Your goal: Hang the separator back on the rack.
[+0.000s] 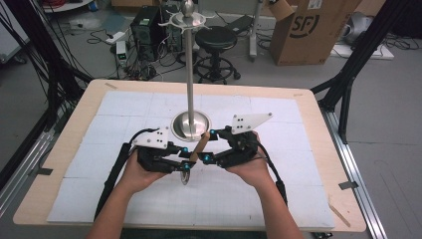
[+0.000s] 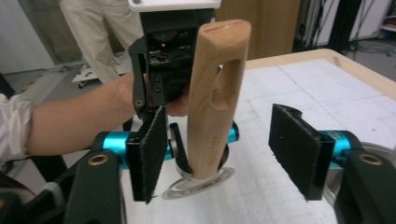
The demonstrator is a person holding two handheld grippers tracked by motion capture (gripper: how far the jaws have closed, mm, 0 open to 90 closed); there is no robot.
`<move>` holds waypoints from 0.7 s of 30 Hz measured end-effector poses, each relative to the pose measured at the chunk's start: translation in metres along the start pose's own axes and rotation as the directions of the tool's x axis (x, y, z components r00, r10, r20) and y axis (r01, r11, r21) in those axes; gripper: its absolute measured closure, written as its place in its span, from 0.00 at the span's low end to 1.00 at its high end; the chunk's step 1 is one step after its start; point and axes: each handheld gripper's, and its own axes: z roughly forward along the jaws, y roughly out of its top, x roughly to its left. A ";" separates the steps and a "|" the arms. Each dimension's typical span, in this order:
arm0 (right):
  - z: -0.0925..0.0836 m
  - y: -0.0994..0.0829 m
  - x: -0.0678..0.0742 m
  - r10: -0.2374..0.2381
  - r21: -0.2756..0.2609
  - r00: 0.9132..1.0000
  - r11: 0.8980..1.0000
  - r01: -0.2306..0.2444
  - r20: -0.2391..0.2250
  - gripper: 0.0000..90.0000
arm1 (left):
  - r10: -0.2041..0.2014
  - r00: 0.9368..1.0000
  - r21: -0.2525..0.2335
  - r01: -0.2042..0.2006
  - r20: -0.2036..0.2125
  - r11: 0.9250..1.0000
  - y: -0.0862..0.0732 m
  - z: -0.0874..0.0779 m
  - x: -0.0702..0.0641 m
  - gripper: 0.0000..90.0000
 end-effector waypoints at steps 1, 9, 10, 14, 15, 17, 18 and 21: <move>0.000 0.000 0.000 0.005 -0.005 1.000 1.000 -0.005 -0.009 0.45 | -0.001 1.000 -0.001 0.001 0.003 1.000 0.000 0.000 0.000 0.76; 0.002 -0.001 -0.001 0.010 -0.020 0.997 1.000 -0.011 -0.074 0.63 | 0.003 1.000 -0.023 -0.002 0.015 1.000 0.000 0.001 -0.002 0.76; 0.003 -0.001 -0.001 0.009 -0.021 0.997 1.000 -0.010 -0.076 0.68 | 0.005 1.000 -0.023 -0.005 0.018 1.000 0.000 0.001 -0.002 0.76; 0.003 0.000 0.001 -0.002 -0.018 0.997 1.000 0.001 -0.075 0.75 | 0.002 0.999 -0.024 -0.001 0.032 1.000 0.000 0.002 -0.002 0.76; 0.003 0.000 0.001 -0.001 -0.012 0.998 1.000 0.000 -0.070 0.75 | 0.002 1.000 -0.021 -0.001 0.029 1.000 0.000 0.002 -0.002 0.76; 0.003 0.000 0.001 -0.003 -0.007 0.998 1.000 0.002 -0.061 0.75 | -0.007 0.999 -0.018 0.007 0.037 1.000 -0.001 0.003 -0.001 0.76; 0.004 0.001 0.002 -0.004 -0.001 0.998 1.000 0.004 -0.056 0.75 | -0.010 0.999 -0.018 0.011 0.035 1.000 -0.001 0.003 -0.001 0.76; 0.005 0.001 0.003 -0.018 0.013 0.999 1.000 0.018 -0.041 0.75 | -0.031 0.999 -0.012 0.032 0.037 0.999 -0.002 0.004 0.001 0.76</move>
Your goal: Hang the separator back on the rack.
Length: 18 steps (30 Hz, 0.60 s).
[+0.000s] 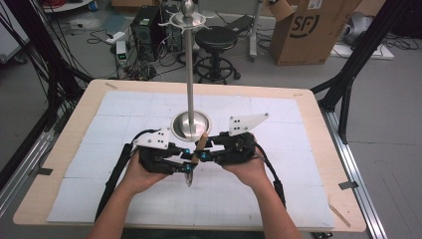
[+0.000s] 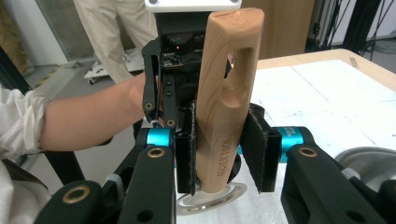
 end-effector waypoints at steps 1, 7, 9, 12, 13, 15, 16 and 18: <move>0.001 0.000 0.000 -0.002 0.001 1.000 1.000 0.002 0.006 0.76 | -0.001 1.000 0.000 0.001 -0.004 1.000 0.000 0.000 0.000 0.76; 0.000 0.004 0.000 -0.002 -0.005 1.000 1.000 0.002 0.015 0.76 | -0.032 0.999 0.007 0.032 -0.034 0.999 0.000 -0.002 0.001 0.62; -0.003 0.006 0.000 -0.002 -0.009 1.000 1.000 0.002 0.028 0.76 | -0.031 0.998 0.018 0.032 -0.047 0.999 0.000 -0.004 0.002 0.58; -0.010 0.008 -0.002 0.000 -0.012 0.999 1.000 0.001 0.048 0.76 | -0.030 0.998 0.024 0.031 -0.056 0.999 0.000 -0.008 0.003 0.55; -0.011 0.009 -0.002 0.001 -0.010 0.999 1.000 -0.001 0.052 0.76 | -0.033 0.998 0.018 0.034 -0.060 0.999 0.000 -0.010 0.003 0.54; -0.016 0.010 -0.003 0.004 -0.007 0.998 1.000 -0.003 0.069 0.76 | -0.038 0.996 0.011 0.039 -0.077 0.999 -0.001 -0.015 0.004 0.50; -0.018 0.010 -0.004 0.004 -0.008 0.997 1.000 -0.003 0.074 0.76 | -0.042 0.995 0.011 0.043 -0.089 0.999 -0.001 -0.018 0.006 0.47; -0.022 0.012 -0.006 -0.002 -0.005 0.997 1.000 0.002 0.083 0.76 | -0.062 0.991 0.008 0.064 -0.115 0.998 -0.003 -0.024 0.008 0.42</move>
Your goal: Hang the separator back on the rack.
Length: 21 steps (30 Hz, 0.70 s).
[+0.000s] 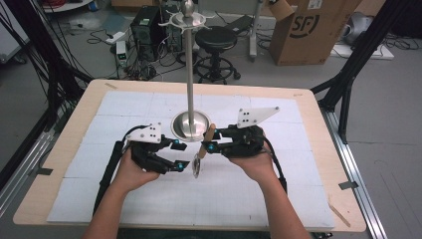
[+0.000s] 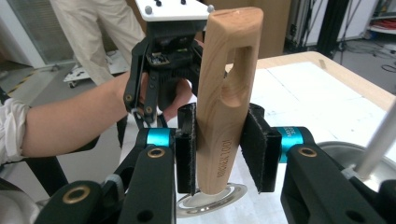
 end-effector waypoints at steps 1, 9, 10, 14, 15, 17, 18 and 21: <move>-0.002 0.001 -0.001 0.003 0.000 1.000 1.000 -0.003 0.008 0.76 | -0.009 1.000 -0.001 0.009 -0.016 1.000 0.000 -0.002 0.001 0.39; -0.013 0.008 -0.006 0.010 0.019 0.999 1.000 -0.011 0.042 0.75 | -0.034 0.992 -0.015 0.032 -0.121 0.999 -0.005 -0.023 0.010 0.21; -0.015 0.009 -0.006 0.008 0.022 0.999 1.000 -0.009 0.046 0.76 | -0.034 0.990 -0.019 0.031 -0.135 0.999 -0.005 -0.026 0.011 0.19; -0.021 0.012 -0.008 0.016 0.031 0.998 0.999 -0.018 0.057 0.75 | -0.048 0.982 -0.034 0.043 -0.182 0.999 -0.008 -0.037 0.014 0.13; -0.022 0.013 -0.009 0.017 0.037 0.998 0.999 -0.019 0.062 0.75 | -0.046 0.980 -0.034 0.040 -0.195 0.999 -0.009 -0.040 0.015 0.12; -0.025 0.016 -0.011 0.021 0.044 0.997 0.999 -0.024 0.071 0.75 | -0.056 0.975 -0.043 0.048 -0.213 0.998 -0.010 -0.044 0.016 0.09; -0.026 0.017 -0.013 0.015 0.048 0.997 0.999 -0.018 0.074 0.75 | -0.060 0.974 -0.048 0.051 -0.218 0.998 -0.010 -0.045 0.017 0.08; -0.031 0.022 -0.016 0.020 0.051 0.996 0.998 -0.025 0.088 0.75 | -0.065 0.972 -0.050 0.055 -0.224 0.997 -0.011 -0.050 0.018 0.07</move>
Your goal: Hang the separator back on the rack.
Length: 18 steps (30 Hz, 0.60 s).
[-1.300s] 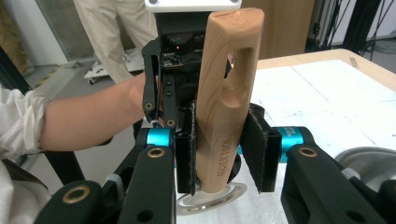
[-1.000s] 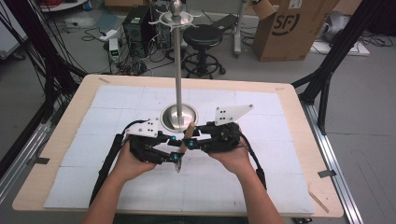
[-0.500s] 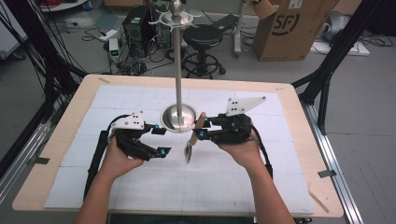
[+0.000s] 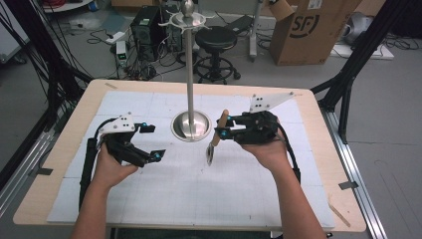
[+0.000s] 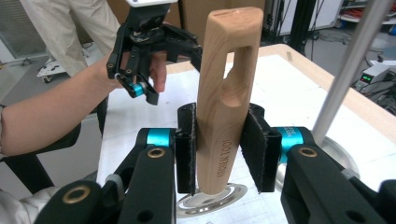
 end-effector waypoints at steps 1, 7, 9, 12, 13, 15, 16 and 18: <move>-0.002 0.002 -0.002 0.003 0.002 1.000 1.000 -0.003 0.005 0.76 | -0.003 1.000 -0.001 0.003 0.002 1.000 0.000 -0.001 0.001 0.07; -0.012 0.015 -0.012 -0.003 0.010 1.000 1.000 0.002 0.029 0.75 | -0.008 1.000 0.003 0.008 0.001 1.000 -0.001 -0.003 0.003 0.03; -0.015 0.019 -0.015 -0.001 0.007 1.000 1.000 0.000 0.031 0.75 | -0.004 1.000 0.005 0.004 0.002 1.000 -0.002 -0.003 0.004 0.03; -0.020 0.027 -0.019 0.005 0.014 0.999 1.000 -0.006 0.048 0.75 | -0.006 1.000 0.003 0.006 -0.001 1.000 -0.002 -0.004 0.005 0.03; -0.021 0.030 -0.021 0.005 0.017 0.999 1.000 -0.005 0.053 0.75 | -0.009 1.000 0.000 0.009 -0.003 1.000 -0.003 -0.004 0.005 0.03; -0.023 0.035 -0.025 0.001 0.021 0.998 1.000 -0.002 0.058 0.75 | -0.011 1.000 -0.003 0.011 0.001 1.000 -0.003 -0.005 0.005 0.03; -0.024 0.038 -0.026 0.000 0.027 0.998 1.000 -0.002 0.065 0.75 | -0.010 1.000 -0.005 0.010 -0.001 1.000 -0.003 -0.005 0.005 0.03; -0.027 0.045 -0.030 0.001 0.031 0.997 1.000 -0.003 0.073 0.75 | -0.007 1.000 -0.012 0.007 -0.001 1.000 -0.003 -0.006 0.006 0.03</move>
